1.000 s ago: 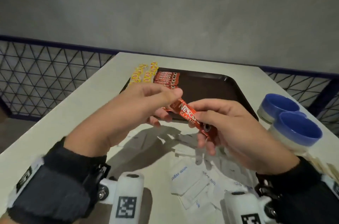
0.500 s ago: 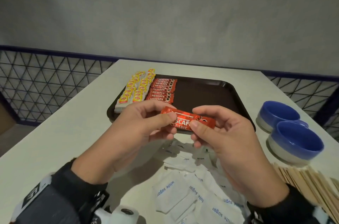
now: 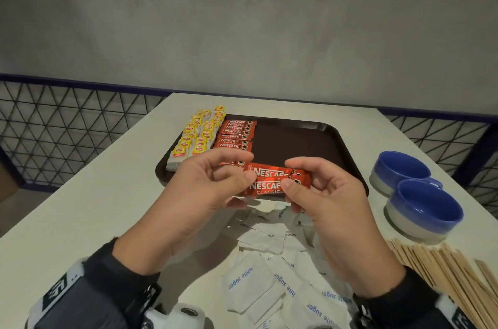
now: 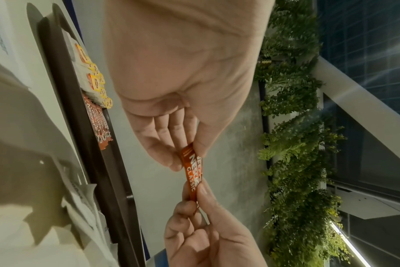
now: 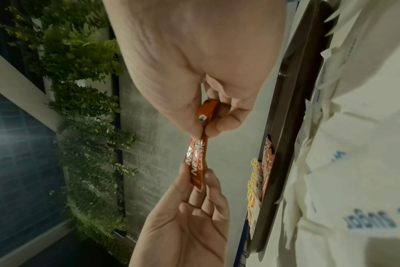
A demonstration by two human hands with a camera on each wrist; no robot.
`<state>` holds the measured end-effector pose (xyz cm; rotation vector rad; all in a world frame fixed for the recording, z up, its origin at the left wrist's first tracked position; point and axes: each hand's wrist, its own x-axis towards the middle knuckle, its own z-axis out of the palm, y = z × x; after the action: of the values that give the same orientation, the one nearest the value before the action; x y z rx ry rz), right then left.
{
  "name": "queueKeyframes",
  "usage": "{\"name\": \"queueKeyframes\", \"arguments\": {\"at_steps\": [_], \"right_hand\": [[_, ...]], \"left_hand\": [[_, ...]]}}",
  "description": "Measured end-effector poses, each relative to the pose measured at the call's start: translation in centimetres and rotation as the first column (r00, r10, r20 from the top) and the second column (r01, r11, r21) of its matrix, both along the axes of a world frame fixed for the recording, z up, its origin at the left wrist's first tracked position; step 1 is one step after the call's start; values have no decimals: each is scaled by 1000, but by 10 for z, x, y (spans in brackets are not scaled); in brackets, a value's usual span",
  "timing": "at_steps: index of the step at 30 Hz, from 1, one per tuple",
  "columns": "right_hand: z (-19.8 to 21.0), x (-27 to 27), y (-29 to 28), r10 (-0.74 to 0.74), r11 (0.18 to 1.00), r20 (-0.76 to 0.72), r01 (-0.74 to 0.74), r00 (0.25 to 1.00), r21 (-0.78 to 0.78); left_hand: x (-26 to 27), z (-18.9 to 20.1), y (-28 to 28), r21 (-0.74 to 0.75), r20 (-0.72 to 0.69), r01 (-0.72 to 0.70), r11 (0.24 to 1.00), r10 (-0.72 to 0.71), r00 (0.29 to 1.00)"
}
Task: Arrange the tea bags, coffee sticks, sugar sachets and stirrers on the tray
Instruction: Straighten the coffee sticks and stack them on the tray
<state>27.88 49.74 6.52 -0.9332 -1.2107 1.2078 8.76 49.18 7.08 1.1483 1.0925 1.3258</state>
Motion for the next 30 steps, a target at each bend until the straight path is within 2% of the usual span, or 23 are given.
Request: {"name": "queueKeyframes", "arguments": {"at_steps": [7, 9, 12, 17, 22, 24, 28, 30], "right_hand": [[0, 0, -3, -16, 1000, 83, 14, 996, 26], [-3, -1, -4, -76, 995, 222, 60, 972, 80], [-5, -1, -3, -188, 976, 471, 111, 862, 186], [9, 3, 0, -94, 991, 539, 28, 837, 130], [28, -4, 2, -28, 990, 647, -67, 762, 122], [41, -11, 4, 19, 981, 728, -153, 686, 118], [67, -30, 25, 87, 964, 906, -266, 414, 29], [72, -42, 45, 97, 963, 929, -269, 356, 2]], "left_hand": [[-1, -4, 2, 62, -78, -22, 998, 27, 997], [-4, -4, 3, 72, -132, -30, 997, 39, 990], [-8, -3, 4, 116, -186, -50, 992, 71, 980], [-15, 3, 4, 129, -209, 2, 992, 25, 978], [-23, 10, 5, 136, -256, -5, 991, 40, 966], [-29, 13, 7, 148, -241, -21, 989, 56, 969], [-40, 13, 11, 152, -229, -57, 987, 92, 969], [-46, 10, 16, 151, -195, -130, 980, 159, 968]]}}
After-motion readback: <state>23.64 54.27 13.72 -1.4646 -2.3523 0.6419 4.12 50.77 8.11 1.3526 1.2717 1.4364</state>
